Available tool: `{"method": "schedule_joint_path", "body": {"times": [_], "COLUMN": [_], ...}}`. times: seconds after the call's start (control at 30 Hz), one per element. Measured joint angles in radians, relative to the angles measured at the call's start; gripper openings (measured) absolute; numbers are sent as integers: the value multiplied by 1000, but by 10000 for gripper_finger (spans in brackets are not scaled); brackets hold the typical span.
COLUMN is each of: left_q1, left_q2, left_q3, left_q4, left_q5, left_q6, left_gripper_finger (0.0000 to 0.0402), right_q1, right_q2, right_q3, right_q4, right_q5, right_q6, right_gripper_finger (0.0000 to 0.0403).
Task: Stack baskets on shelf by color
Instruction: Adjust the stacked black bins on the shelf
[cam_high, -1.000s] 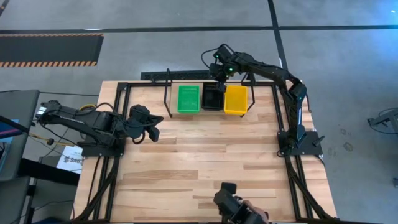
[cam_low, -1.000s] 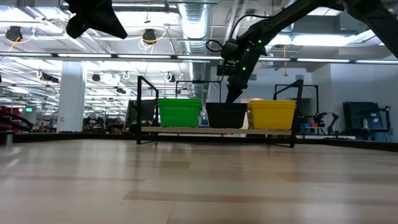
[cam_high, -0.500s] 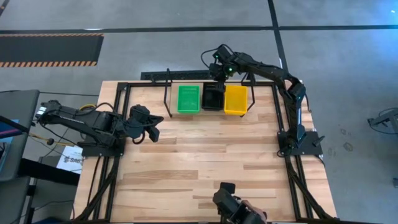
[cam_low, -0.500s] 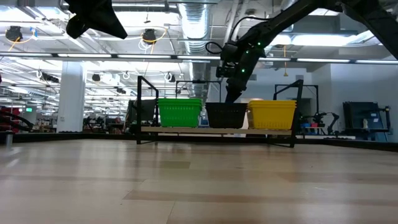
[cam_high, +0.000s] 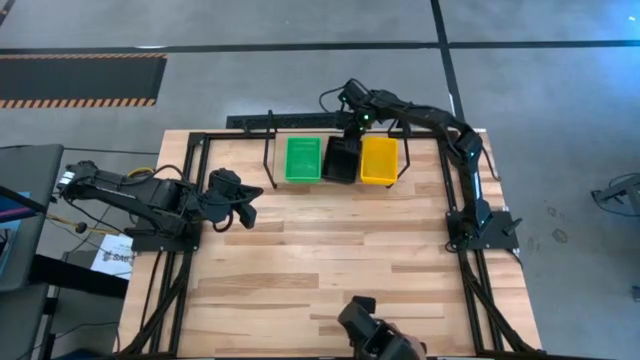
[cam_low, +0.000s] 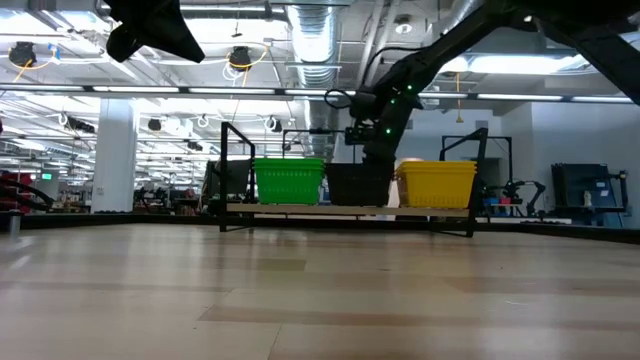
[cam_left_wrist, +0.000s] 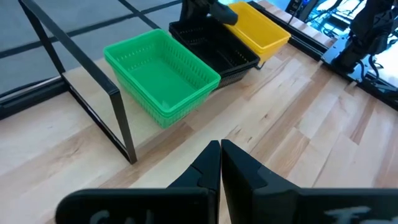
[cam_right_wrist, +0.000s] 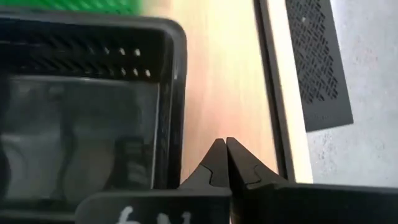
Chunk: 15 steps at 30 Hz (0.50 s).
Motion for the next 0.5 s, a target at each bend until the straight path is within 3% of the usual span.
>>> {"method": "schedule_joint_path", "body": {"times": [0.5], "left_q1": [0], "left_q2": [0], "left_q3": [0], "left_q4": [0], "left_q5": [-2], "left_q6": [-5], "left_gripper_finger": [0], "right_q1": [25], "right_q2": [1], "right_q3": [53], "right_q4": [29], "right_q5": [-2], "right_q6": [-19], "right_gripper_finger": [0]}}
